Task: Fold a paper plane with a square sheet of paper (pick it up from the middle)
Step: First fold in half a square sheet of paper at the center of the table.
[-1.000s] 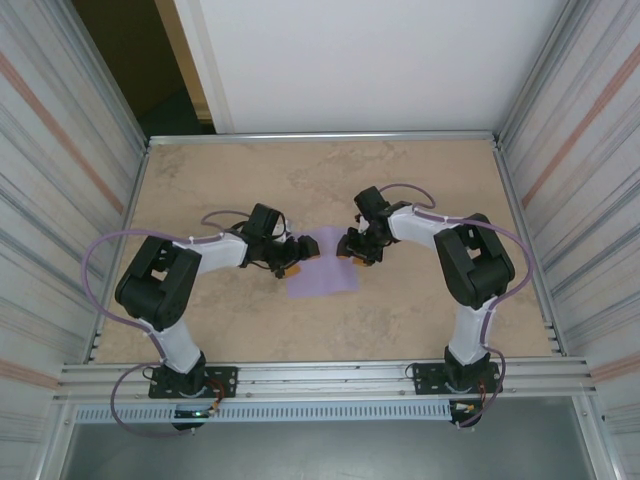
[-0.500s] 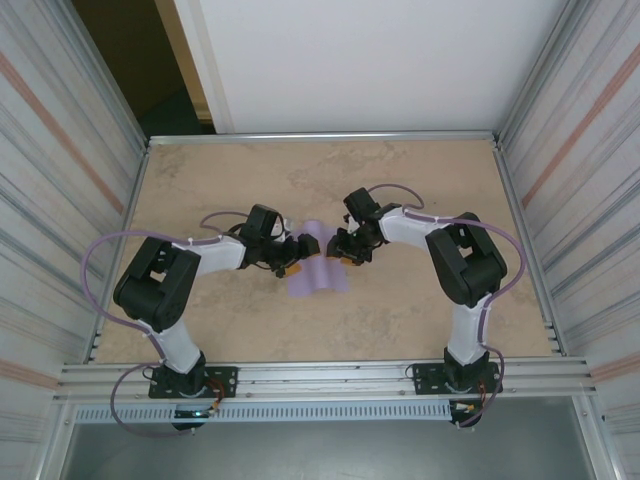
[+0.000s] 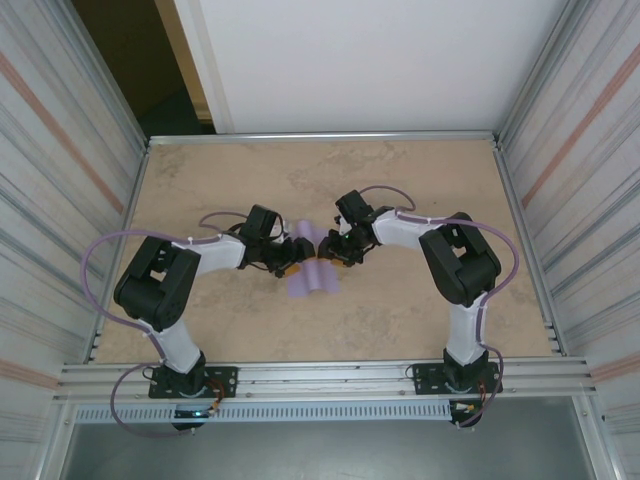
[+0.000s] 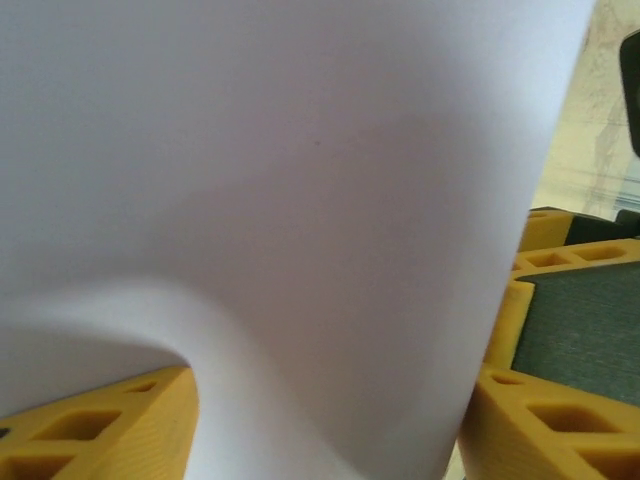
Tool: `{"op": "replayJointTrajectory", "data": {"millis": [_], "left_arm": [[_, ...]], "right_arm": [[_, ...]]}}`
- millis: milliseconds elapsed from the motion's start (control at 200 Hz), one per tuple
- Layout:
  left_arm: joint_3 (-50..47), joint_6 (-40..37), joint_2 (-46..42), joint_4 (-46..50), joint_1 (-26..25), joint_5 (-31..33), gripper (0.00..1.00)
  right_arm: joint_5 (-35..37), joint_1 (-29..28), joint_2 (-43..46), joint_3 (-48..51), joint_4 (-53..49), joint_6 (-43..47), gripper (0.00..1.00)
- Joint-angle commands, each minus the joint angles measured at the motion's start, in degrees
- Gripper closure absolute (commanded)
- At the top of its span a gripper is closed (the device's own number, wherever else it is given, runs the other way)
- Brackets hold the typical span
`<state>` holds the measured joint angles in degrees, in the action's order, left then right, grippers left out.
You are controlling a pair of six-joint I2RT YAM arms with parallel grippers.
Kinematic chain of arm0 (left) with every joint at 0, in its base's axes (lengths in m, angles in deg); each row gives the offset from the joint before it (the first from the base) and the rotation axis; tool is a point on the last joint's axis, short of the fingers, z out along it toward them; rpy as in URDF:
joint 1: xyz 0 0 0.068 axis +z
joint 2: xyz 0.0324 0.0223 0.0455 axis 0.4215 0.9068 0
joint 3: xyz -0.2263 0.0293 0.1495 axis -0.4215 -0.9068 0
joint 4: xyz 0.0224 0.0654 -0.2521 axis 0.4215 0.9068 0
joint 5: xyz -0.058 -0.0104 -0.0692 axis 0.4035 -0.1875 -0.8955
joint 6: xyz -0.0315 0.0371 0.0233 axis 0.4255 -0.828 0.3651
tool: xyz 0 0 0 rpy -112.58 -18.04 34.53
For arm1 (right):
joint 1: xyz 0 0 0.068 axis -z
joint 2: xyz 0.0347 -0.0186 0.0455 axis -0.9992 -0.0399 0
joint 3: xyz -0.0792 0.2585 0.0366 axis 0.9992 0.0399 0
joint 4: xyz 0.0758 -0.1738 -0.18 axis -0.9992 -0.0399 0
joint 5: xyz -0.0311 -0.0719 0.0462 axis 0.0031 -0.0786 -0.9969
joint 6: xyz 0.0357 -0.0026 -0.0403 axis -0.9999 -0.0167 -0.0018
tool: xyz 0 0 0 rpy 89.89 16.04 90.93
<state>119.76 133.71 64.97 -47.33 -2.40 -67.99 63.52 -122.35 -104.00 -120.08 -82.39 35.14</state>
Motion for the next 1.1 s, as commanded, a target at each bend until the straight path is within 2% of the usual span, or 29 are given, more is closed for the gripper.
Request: {"op": "replayJointTrajectory", "data": {"millis": [0,140,371,536,717,867,1097], "left_arm": [[1.5,-1.9,-0.1,2.5,0.3,1.0,0.38],[1.7,-2.8,-0.8,2.4,0.7,1.5,0.47],[2.2,-5.1,-1.7,2.5,1.7,0.7,0.66],[2.9,-6.9,-5.9,2.7,1.8,0.0,0.73],[2.8,-5.9,-12.6,1.8,1.7,-2.3,0.75],[3.4,-0.9,-17.4,-1.1,1.5,-5.9,0.75],[6.1,5.8,-18.0,-6.7,-0.3,-9.8,0.76]], "right_arm": [[0.8,-0.6,-1.6,2.5,-1.6,-1.7,0.61],[0.3,0.7,2.1,5.7,2.7,-3.2,0.6],[0.6,4.6,13.1,13.8,11.7,-6.6,0.58],[0.1,8.6,22.7,20.4,15.9,-7.7,0.47],[-1.5,12.8,32.6,25.8,15.6,-7.5,0.38],[-5.3,17.1,41.1,28.9,13.7,-7.6,0.29],[-12.1,22.8,48.9,31.2,12.6,-10.4,0.19]]}}
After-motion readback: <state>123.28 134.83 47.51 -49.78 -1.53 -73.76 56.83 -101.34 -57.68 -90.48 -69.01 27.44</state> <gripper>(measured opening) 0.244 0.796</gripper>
